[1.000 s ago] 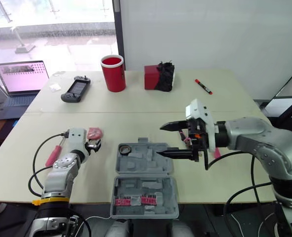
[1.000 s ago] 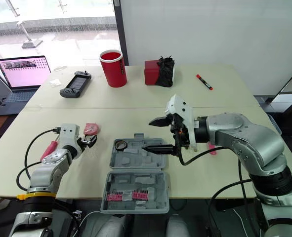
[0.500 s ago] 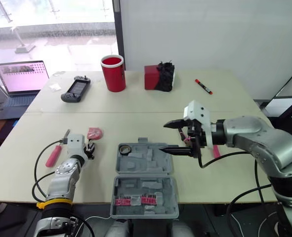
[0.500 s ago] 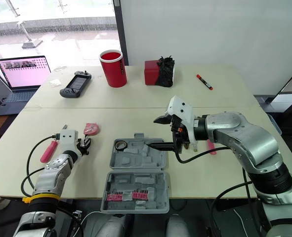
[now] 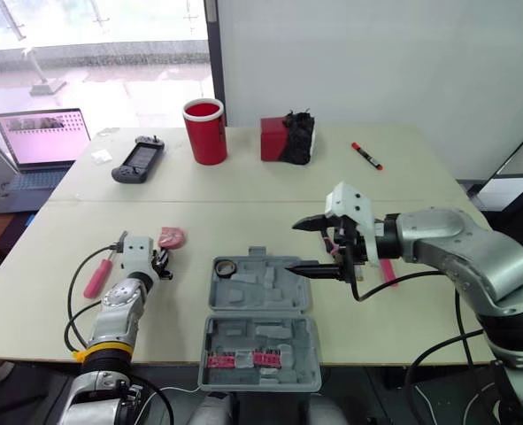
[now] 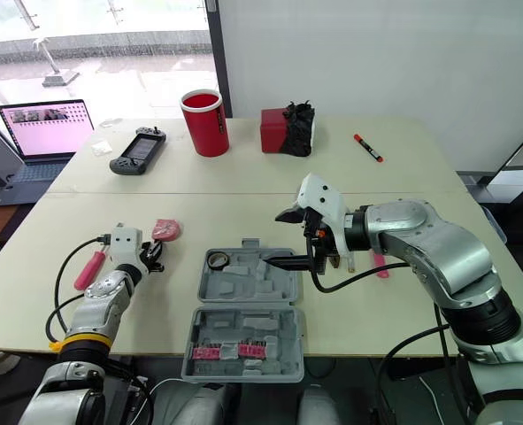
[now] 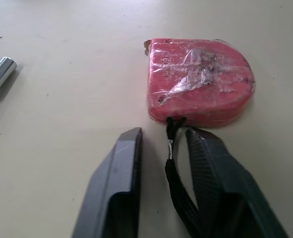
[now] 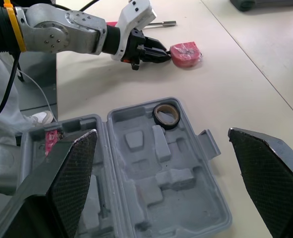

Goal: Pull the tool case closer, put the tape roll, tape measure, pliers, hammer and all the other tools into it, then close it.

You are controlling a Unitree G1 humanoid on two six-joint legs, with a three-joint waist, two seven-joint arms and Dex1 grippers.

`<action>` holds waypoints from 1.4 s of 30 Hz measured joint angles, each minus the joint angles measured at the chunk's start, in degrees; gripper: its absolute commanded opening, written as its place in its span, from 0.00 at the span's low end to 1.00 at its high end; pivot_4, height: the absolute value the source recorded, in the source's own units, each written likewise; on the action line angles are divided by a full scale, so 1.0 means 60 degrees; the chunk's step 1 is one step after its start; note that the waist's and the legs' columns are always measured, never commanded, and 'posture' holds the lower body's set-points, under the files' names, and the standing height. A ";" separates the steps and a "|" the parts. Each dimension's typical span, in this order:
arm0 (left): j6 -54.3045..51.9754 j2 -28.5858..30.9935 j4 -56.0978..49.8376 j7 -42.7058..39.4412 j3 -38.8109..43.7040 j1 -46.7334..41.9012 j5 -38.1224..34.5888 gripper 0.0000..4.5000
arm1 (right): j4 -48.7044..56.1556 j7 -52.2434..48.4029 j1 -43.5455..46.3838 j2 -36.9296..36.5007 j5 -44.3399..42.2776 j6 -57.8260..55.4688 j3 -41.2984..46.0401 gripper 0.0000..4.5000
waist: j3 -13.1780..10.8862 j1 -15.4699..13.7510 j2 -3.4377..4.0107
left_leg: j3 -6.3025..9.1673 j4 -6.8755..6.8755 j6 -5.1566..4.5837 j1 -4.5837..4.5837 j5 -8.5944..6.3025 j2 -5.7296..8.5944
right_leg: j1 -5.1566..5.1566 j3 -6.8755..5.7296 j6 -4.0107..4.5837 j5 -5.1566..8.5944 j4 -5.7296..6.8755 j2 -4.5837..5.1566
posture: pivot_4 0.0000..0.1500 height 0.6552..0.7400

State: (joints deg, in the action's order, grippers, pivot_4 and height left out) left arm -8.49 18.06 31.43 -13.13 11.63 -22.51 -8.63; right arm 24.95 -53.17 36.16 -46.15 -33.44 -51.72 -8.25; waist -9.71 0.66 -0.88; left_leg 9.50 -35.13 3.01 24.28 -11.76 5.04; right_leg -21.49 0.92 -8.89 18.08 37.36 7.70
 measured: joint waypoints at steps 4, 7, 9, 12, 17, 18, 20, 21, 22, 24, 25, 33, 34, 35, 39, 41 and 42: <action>0.0096 0.0006 0.0083 -0.0111 0.0033 -0.0018 -0.0009 0.00 | 0.0001 0.0002 0.0001 0.0022 0.0000 -0.0014 -0.0005 1.00 | 0.0000 -0.0007 0.0000 | 0.0000 0.0000 0.0000 0.0000 0.0000 0.0001 | 0.0001 0.0000 0.0000 0.0000 -0.0001 0.0001 | 1.00 1.00; 0.0100 0.0005 0.0094 -0.0111 0.0053 -0.0015 -0.0008 0.00 | 0.0001 0.0000 0.0001 0.0021 0.0009 -0.0015 -0.0008 1.00 | 0.0000 0.0000 0.0000 | 0.0001 0.0000 0.0000 0.0000 0.0000 0.0001 | 0.0000 0.0000 0.0000 0.0000 -0.0001 0.0001 | 1.00 1.00; 0.0098 0.0001 -0.0040 -0.0135 0.0052 0.0095 -0.0011 0.00 | 0.0001 -0.0003 0.0003 0.0022 0.0015 -0.0014 -0.0021 1.00 | 0.0000 0.0004 0.0000 | 0.0001 0.0001 0.0000 0.0000 0.0000 0.0001 | 0.0000 0.0001 0.0000 0.0000 -0.0001 0.0001 | 1.00 1.00; 0.0024 -0.0006 -0.0602 -0.0270 0.0032 0.0550 -0.0028 0.00 | 0.0000 -0.0012 0.0004 0.0025 0.0026 -0.0012 -0.0064 1.00 | 0.0000 0.0037 0.0000 | 0.0000 0.0002 0.0000 0.0000 0.0000 0.0001 | -0.0004 0.0008 0.0000 0.0000 -0.0003 0.0003 | 1.00 1.00; -0.0589 -0.0038 -0.2757 -0.0652 -0.0220 0.2116 -0.0175 0.00 | 0.0001 -0.0026 0.0001 0.0134 0.0039 -0.0011 -0.0181 1.00 | 0.0002 0.0044 0.0003 | 0.0005 0.0003 0.0000 -0.0001 0.0000 -0.0003 | -0.0009 0.0016 0.0001 -0.0001 0.0001 0.0001 | 1.00 1.00; -0.0741 -0.0046 -0.3116 -0.0719 -0.0244 0.2390 -0.0245 0.00 | 0.0005 -0.0038 -0.0001 0.0156 0.0035 -0.0011 -0.0222 1.00 | 0.0002 0.0048 0.0003 | 0.0006 0.0003 0.0000 -0.0003 0.0000 -0.0004 | -0.0008 0.0018 0.0002 -0.0001 0.0001 0.0002 | 1.00 1.00; -0.1101 -0.0032 -0.3989 -0.0906 -0.0283 0.3054 -0.0392 0.00 | 0.0006 -0.0079 -0.0007 0.0199 0.0033 -0.0017 -0.0331 1.00 | 0.0002 0.0051 0.0003 | 0.0008 0.0005 0.0000 -0.0003 -0.0001 -0.0004 | -0.0010 0.0025 0.0002 -0.0001 -0.0002 0.0003 | 1.00 1.00; -0.1336 -0.0017 -0.4526 -0.0998 -0.0300 0.3445 -0.0507 0.00 | 0.0007 -0.0119 -0.0008 0.0210 0.0022 -0.0021 -0.0376 1.00 | 0.0002 0.0056 0.0004 | 0.0007 0.0007 0.0000 -0.0002 -0.0001 -0.0005 | -0.0011 0.0029 0.0002 -0.0001 -0.0003 0.0004 | 1.00 1.00; -0.1510 -0.0019 -0.4939 -0.1067 -0.0305 0.3807 -0.0589 0.00 | 0.0006 -0.0146 -0.0010 0.0212 0.0017 -0.0028 -0.0396 1.00 | 0.0002 0.0051 0.0004 | 0.0007 0.0009 -0.0001 -0.0003 -0.0001 -0.0005 | -0.0013 0.0031 0.0002 -0.0001 -0.0003 0.0005 | 1.00 1.00; -0.1923 0.0015 -0.5956 -0.1140 -0.0302 0.4691 -0.0745 0.00 | 0.0007 -0.0235 -0.0005 0.0213 0.0006 -0.0029 -0.0417 1.00 | 0.0002 0.0050 0.0005 | 0.0004 0.0013 0.0000 -0.0003 -0.0002 -0.0008 | -0.0015 0.0033 0.0003 -0.0001 -0.0006 0.0004 | 1.00 1.00; -0.2076 0.0026 -0.6385 -0.1171 -0.0302 0.5064 -0.0778 0.00 | -0.0001 -0.0267 -0.0006 0.0213 0.0009 -0.0029 -0.0428 1.00 | 0.0002 0.0050 0.0005 | 0.0003 0.0014 0.0000 -0.0003 -0.0002 -0.0009 | -0.0017 0.0036 0.0003 -0.0001 -0.0007 0.0004 | 1.00 1.00; -0.2965 -0.0218 -0.8930 -0.0990 -0.0271 0.7712 -0.1150 0.00 | -0.0346 -0.0589 0.0178 0.0643 0.0176 0.0234 -0.0881 1.00 | 0.0001 0.0032 0.0007 | -0.0016 0.0018 -0.0005 -0.0002 -0.0009 -0.0018 | -0.0020 0.0044 0.0008 0.0001 -0.0028 0.0008 | 1.00 1.00; -0.3017 -0.0247 -0.9143 -0.0965 -0.0268 0.7987 -0.1169 0.00 | -0.0396 -0.0618 0.0203 0.0677 0.0205 0.0282 -0.0906 1.00 | 0.0001 0.0019 0.0007 | -0.0017 0.0018 -0.0007 -0.0002 -0.0011 -0.0018 | -0.0019 0.0045 0.0008 0.0001 -0.0030 0.0010 | 1.00 1.00; -0.3049 -0.0279 -0.9360 -0.0936 -0.0257 0.8274 -0.1184 0.00 | -0.0475 -0.0650 0.0255 0.0724 0.0220 0.0323 -0.0978 1.00 | 0.0001 0.0013 0.0007 | -0.0018 0.0019 -0.0008 -0.0001 -0.0011 -0.0018 | -0.0027 0.0045 0.0009 0.0001 -0.0031 0.0009 | 1.00 1.00; -0.3120 -0.0257 -0.9885 -0.0909 -0.0252 0.9007 -0.1181 0.00 | -0.0585 -0.0785 0.0315 0.0802 0.0314 0.0396 -0.1132 1.00 | -0.0001 0.0007 0.0014 | -0.0032 0.0022 -0.0012 0.0007 -0.0015 -0.0022 | -0.0039 0.0052 0.0013 0.0003 -0.0038 0.0011 | 1.00 1.00; -0.3115 -0.0219 -0.9939 -0.0919 -0.0189 0.9155 -0.1186 0.00 | -0.0685 -0.0817 0.0331 0.0862 0.0361 0.0458 -0.1170 1.00 | -0.0001 -0.0003 0.0014 | -0.0039 0.0021 -0.0011 0.0008 -0.0015 -0.0025 | -0.0068 0.0051 0.0025 0.0010 -0.0038 0.0010 | 1.00 1.00; -0.3107 -0.0193 -0.9940 -0.0932 -0.0150 0.9196 -0.1188 0.00 | -0.0706 -0.0837 0.0339 0.0893 0.0387 0.0496 -0.1179 1.00 | -0.0001 -0.0002 0.0014 | -0.0044 0.0021 -0.0011 0.0008 -0.0015 -0.0033 | -0.0068 0.0052 0.0027 0.0010 -0.0038 0.0009 | 1.00 1.00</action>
State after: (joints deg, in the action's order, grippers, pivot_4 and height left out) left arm -27.14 16.90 -28.21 -18.72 10.73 32.66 -15.76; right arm 20.72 -58.20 38.19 -40.80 -31.12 -48.74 -15.32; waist -9.72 0.65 -0.80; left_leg 9.24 -35.00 2.94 24.32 -11.85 4.84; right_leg -21.90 1.23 -8.73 18.14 37.13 7.76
